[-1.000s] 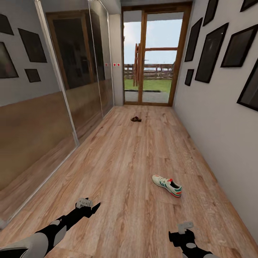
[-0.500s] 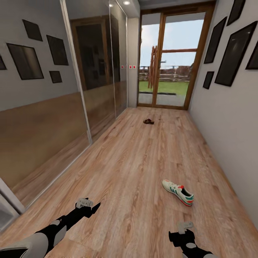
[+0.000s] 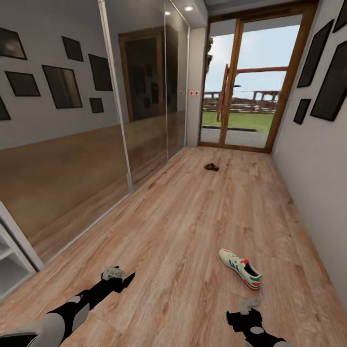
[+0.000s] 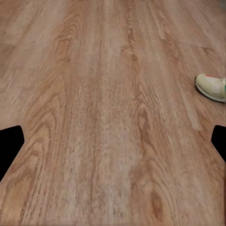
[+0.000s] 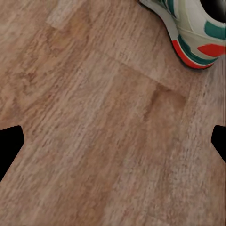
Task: Pick up the two gym shoes and the two sandals from the corridor floor and place them onto the hallstand (shoe rack) in the corridor, making sure they are on the rack and not on the floor. Arrange them so the two gym shoes are next to each other and the two sandals are next to each other.
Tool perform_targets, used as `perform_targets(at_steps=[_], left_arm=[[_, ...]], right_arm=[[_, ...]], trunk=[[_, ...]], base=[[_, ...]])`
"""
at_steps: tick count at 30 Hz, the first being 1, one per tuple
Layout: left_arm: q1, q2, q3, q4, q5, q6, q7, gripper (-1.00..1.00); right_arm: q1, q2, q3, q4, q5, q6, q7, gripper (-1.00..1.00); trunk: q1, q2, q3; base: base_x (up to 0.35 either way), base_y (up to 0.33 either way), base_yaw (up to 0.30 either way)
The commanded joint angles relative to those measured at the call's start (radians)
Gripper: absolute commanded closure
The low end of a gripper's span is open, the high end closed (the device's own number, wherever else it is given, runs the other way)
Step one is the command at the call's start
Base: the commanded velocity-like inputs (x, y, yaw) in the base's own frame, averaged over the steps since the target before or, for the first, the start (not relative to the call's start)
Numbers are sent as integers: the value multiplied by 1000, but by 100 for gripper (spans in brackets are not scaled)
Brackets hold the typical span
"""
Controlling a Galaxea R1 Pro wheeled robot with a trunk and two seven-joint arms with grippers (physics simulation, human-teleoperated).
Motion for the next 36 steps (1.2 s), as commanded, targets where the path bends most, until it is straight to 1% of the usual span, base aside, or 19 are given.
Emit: perform_targets(at_steps=[1,7,15,19,26,36], left_arm=[[-1,0,2,2,5,0,-7,-100],[-1,0,2,2,5,0,-7,-100],[-1,0,2,2,5,0,-7,-100],[-1,0,2,2,5,0,-7,-100],[-1,0,2,1,5,0,-7,-100],[-1,0,3,1,5,-1,-7,-100]], right_arm=[[-1,0,7,4,3,-5,-5,-100],[-1,0,7,4,3,-4,-4,-100],[-1,0,7,4,3,-3,-4,-100],[-1,0,7,4,3,-3,-5,-100],[-1,0,7,4,3,-3,-5,-100],[-1,0,7,4,3,-3,-5,-100]], trunk=[[0,0,-1],[0,0,-4],[0,0,-16],[0,0,-22],[0,0,-33],[0,0,-46]], base=[[33,-347,103],[76,-349,84],[114,-348,76],[148,-258,74],[133,-102,73],[36,-35,59]])
